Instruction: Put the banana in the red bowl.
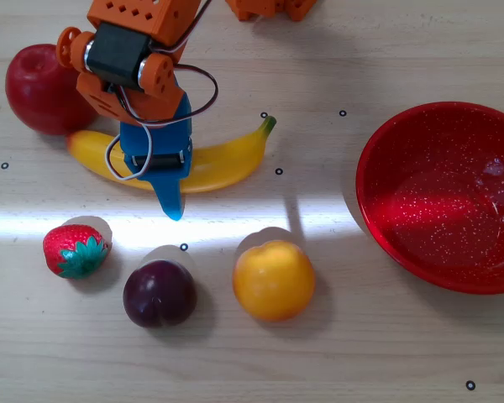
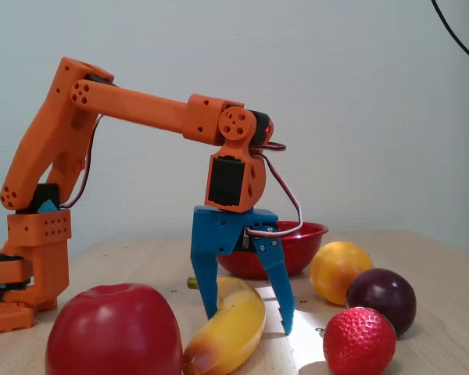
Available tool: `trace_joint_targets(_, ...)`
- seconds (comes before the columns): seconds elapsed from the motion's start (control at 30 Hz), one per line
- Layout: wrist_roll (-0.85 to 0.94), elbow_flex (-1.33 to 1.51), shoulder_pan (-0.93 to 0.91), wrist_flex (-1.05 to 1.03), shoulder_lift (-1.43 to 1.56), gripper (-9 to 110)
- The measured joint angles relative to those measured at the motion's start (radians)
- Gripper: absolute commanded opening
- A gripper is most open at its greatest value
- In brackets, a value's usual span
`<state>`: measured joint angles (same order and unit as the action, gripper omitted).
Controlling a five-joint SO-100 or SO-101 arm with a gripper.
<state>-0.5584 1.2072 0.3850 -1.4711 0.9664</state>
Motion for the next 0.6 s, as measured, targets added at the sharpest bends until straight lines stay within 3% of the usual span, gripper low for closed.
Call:
trace_joint_targets(0.33, -0.005, -0.008, -0.002, 0.0, 0.0, 1)
trace_joint_targets(0.6, -0.015, -0.008, -0.002, -0.02, 0.0, 0)
